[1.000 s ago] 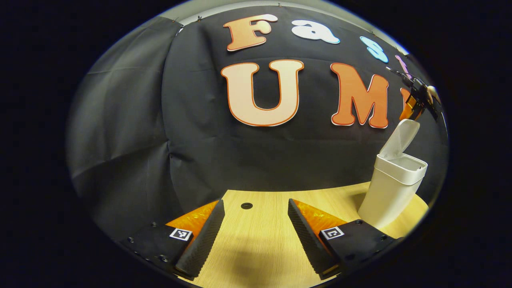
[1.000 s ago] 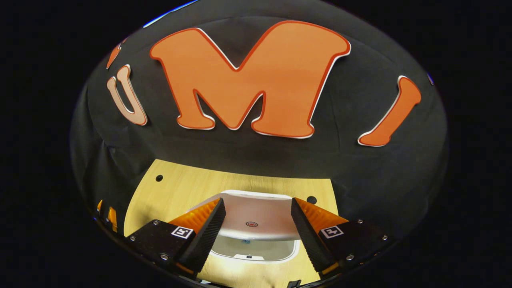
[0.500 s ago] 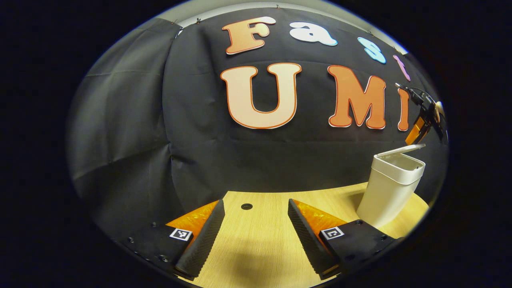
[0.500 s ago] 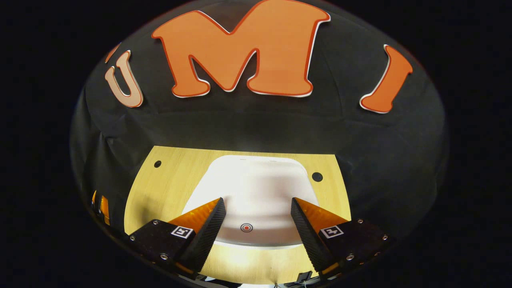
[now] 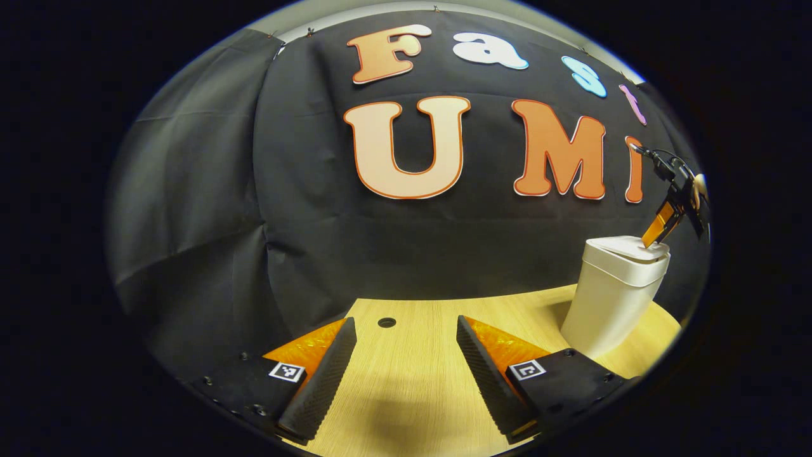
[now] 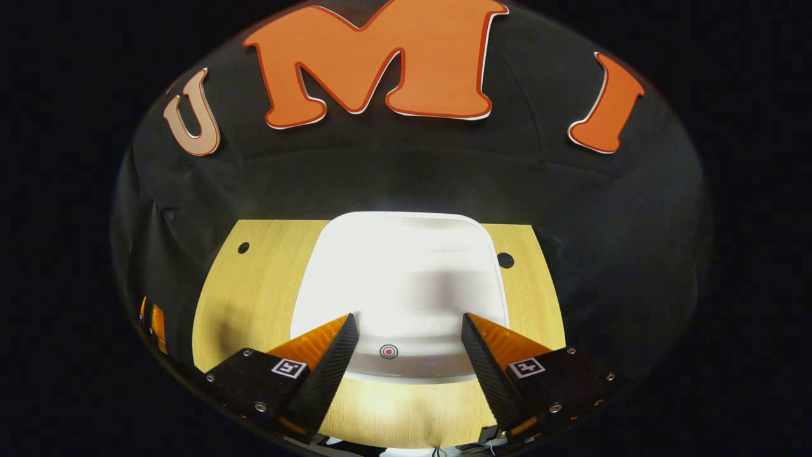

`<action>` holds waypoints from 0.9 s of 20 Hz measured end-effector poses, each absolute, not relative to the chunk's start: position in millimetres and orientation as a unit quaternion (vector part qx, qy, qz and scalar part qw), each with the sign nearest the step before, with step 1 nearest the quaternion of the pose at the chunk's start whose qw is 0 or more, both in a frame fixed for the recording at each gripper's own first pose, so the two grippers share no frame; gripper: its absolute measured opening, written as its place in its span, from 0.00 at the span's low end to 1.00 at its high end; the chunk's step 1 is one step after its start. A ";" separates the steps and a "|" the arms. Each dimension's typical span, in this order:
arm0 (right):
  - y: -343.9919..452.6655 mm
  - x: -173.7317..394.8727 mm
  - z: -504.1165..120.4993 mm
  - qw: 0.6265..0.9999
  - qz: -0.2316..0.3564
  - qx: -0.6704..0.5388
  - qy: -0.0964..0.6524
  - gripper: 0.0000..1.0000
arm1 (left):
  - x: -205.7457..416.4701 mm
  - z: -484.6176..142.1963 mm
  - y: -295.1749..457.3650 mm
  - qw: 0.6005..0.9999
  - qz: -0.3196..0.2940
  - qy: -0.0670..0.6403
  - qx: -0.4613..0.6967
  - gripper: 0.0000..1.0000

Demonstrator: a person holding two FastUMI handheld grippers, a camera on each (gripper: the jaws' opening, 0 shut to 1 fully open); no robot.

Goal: Press the lid of the desktop garbage bin to open it, pick up the crumpled paper on the desktop and throw it into the bin, then pick up the pop can on the desktop and drop it into the bin, and finally close the garbage bin lid.

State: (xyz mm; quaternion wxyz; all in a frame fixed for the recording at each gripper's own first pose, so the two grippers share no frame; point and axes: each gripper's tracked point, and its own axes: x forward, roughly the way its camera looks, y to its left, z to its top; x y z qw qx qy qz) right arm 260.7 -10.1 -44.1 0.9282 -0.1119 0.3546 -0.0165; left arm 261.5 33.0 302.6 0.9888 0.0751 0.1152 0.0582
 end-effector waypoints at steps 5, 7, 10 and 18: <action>-9.5 257.6 -50.1 0.924 -0.017 -0.114 0.364 1.00 | 261.9 301.5 31.9 0.989 0.056 0.118 0.075 1.00; -10.9 256.4 -54.6 0.921 -0.014 -0.121 0.369 1.00 | 262.4 300.8 31.2 0.988 0.054 0.120 0.075 1.00; -11.5 257.2 -61.0 0.922 -0.005 -0.122 0.368 1.00 | 263.2 298.2 29.5 0.988 0.050 0.122 0.074 1.00; -11.8 257.8 -53.8 0.935 -0.007 -0.104 0.339 1.00 | 269.8 302.3 10.9 0.990 0.040 0.112 0.070 1.00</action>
